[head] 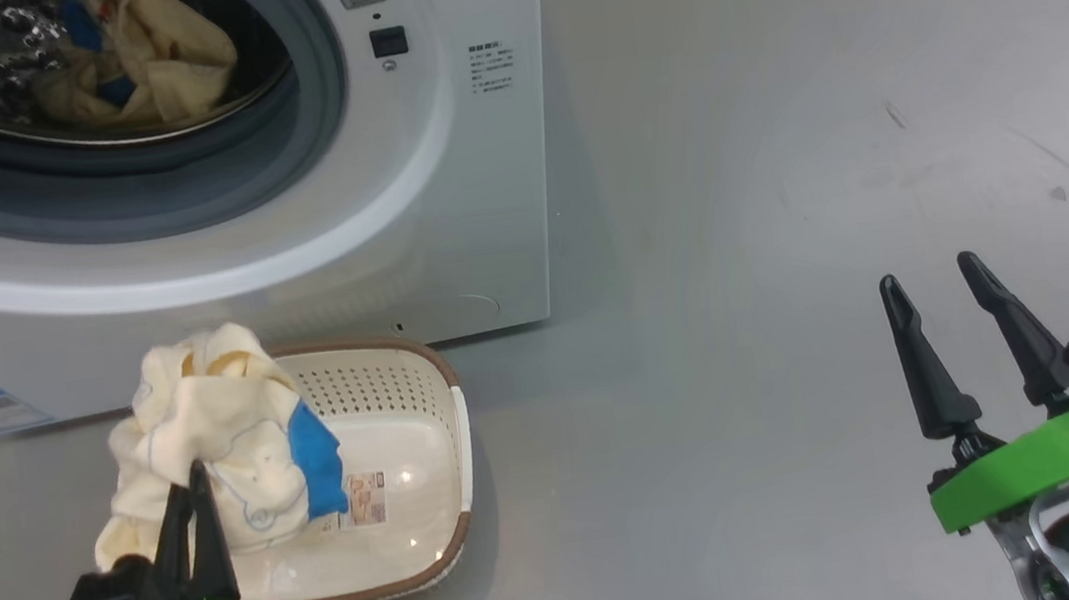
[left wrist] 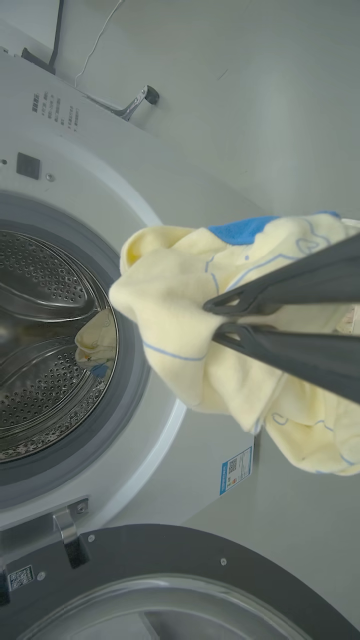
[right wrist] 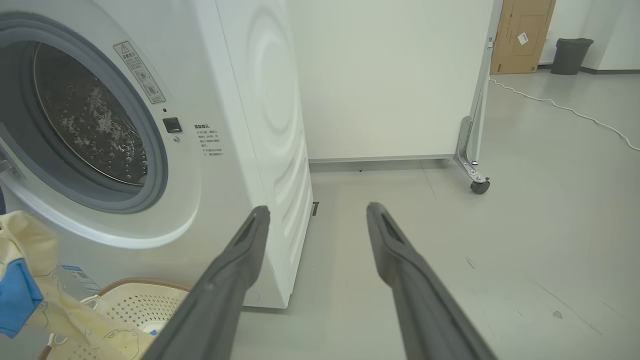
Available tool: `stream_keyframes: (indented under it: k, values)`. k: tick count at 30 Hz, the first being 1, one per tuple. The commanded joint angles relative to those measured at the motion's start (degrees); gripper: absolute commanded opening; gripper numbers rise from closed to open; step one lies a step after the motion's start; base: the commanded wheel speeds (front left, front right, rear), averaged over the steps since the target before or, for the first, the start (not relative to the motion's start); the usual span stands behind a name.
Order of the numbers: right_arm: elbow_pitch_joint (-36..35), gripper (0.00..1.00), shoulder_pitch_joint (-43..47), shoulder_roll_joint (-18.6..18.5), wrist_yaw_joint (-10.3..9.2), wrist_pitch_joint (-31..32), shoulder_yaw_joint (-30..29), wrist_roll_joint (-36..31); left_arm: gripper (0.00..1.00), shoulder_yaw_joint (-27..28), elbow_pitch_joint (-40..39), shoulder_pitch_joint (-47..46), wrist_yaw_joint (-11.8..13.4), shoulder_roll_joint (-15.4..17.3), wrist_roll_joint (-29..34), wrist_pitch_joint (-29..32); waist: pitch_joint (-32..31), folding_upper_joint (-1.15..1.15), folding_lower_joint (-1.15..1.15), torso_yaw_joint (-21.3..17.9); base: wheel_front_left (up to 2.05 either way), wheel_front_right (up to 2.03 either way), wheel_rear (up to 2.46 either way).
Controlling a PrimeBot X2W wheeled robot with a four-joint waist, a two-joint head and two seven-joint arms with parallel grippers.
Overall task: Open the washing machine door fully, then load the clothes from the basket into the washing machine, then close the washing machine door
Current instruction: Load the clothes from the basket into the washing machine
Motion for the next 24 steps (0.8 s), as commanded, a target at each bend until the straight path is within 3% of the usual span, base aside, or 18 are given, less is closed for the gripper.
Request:
stream_keyframes:
  k: [1,24]
  values:
    - [-2.2,1.00,-0.5,-0.7,0.01,0.1,1.0,-0.6,0.00,1.8,-2.5,-0.8,0.5,0.7,0.5,-0.1,-1.2,-0.01,0.01,0.7,0.00,0.00,0.00]
    - [-3.8,1.00,3.6,-0.7,0.01,2.1,2.4,-0.7,0.00,0.2,-8.6,6.3,3.1,0.7,0.0,3.6,-7.5,-0.01,0.01,4.7,0.00,0.00,0.00]
